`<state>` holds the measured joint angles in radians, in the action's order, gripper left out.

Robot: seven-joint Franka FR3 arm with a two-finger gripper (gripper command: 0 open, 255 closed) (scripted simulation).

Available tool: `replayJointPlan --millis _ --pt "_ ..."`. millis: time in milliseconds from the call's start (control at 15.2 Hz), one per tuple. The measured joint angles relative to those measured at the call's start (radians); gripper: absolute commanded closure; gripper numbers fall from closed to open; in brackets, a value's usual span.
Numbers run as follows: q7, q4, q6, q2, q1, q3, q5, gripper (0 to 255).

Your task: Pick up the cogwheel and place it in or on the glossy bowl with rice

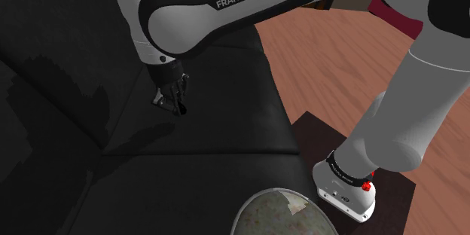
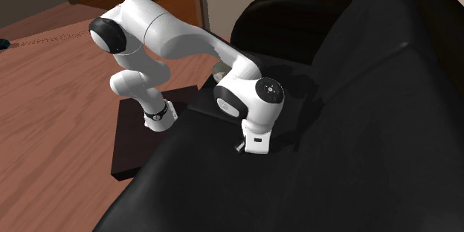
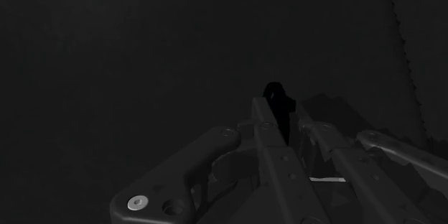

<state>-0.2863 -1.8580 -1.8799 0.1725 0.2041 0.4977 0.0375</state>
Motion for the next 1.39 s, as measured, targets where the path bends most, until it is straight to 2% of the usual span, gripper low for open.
replayJointPlan --millis 330,1386 --pt "0.002 0.003 0.005 -0.002 -0.001 0.000 -0.001 255" --pt "0.008 0.174 0.205 -0.036 -0.002 0.004 -0.019 255"
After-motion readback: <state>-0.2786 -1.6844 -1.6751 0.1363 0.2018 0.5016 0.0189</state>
